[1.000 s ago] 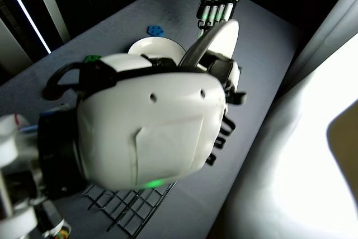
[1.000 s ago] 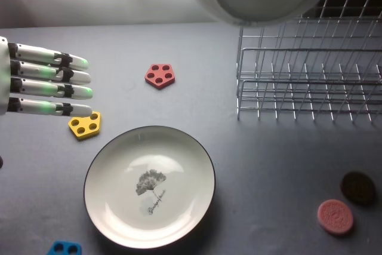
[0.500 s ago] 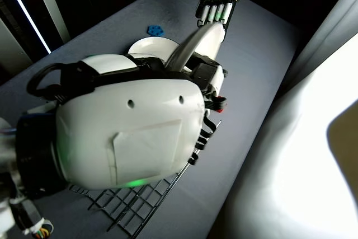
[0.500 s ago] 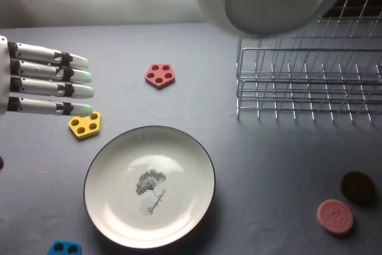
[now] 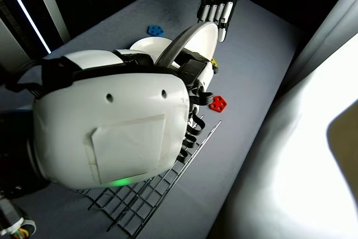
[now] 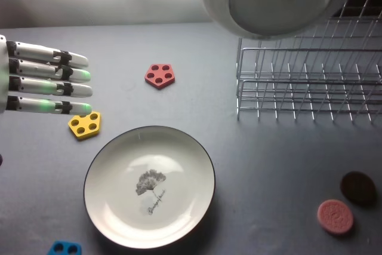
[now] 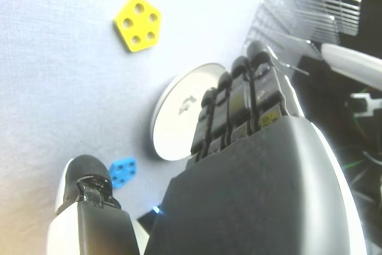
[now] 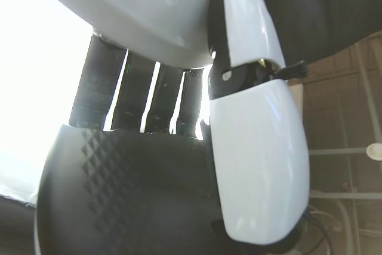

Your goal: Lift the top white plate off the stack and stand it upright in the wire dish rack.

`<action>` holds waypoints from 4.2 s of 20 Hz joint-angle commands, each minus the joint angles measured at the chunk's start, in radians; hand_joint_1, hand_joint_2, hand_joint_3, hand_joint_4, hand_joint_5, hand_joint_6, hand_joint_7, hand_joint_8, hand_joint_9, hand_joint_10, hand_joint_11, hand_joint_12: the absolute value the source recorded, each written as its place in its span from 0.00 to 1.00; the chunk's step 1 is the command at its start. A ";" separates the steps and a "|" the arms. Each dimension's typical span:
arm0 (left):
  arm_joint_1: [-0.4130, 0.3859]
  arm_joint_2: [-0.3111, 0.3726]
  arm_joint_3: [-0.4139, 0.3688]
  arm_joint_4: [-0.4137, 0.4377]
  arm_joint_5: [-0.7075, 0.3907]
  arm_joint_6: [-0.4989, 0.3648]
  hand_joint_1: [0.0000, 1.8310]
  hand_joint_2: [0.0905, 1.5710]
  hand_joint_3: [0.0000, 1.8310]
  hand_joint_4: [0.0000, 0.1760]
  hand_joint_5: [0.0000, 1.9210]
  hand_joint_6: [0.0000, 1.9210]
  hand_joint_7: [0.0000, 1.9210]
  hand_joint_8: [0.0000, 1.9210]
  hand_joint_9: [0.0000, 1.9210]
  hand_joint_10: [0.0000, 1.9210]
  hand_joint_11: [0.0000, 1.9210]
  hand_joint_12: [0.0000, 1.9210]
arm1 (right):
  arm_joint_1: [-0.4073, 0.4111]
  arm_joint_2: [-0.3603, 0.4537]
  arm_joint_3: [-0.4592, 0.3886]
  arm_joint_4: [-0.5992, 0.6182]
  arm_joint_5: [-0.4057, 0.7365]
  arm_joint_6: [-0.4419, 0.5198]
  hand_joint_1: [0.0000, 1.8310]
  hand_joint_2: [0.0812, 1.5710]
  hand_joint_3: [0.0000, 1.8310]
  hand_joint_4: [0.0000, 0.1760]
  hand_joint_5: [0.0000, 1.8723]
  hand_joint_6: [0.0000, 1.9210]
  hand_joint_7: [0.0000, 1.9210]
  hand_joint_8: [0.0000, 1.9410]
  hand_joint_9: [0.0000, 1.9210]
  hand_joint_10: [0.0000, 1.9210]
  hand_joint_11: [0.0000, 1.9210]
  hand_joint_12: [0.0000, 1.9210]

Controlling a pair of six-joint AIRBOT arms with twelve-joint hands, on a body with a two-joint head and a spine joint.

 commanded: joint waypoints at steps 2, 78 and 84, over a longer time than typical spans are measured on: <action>-0.018 0.012 -0.001 -0.086 -0.069 0.006 0.13 0.60 0.00 0.00 0.02 0.00 0.03 0.00 0.02 0.00 0.00 0.12 | 0.021 0.025 0.001 0.103 0.049 0.024 0.75 0.69 0.00 0.00 0.44 0.64 0.51 0.45 0.54 0.51 0.64 0.20; -0.015 0.016 -0.002 -0.195 -0.162 0.041 0.14 0.60 0.00 0.00 0.01 0.00 0.03 0.00 0.04 0.01 0.02 0.10 | 0.004 0.026 0.118 0.080 0.117 0.032 0.81 0.67 0.00 0.00 0.45 0.58 0.52 0.39 0.55 0.42 0.53 0.68; -0.015 0.016 -0.003 -0.195 -0.164 0.041 0.14 0.59 0.00 0.00 0.02 0.00 0.04 0.00 0.04 0.00 0.01 0.11 | -0.027 0.024 0.139 0.084 0.119 0.032 0.82 0.67 0.00 0.00 0.47 0.57 0.54 0.35 0.55 0.41 0.51 0.70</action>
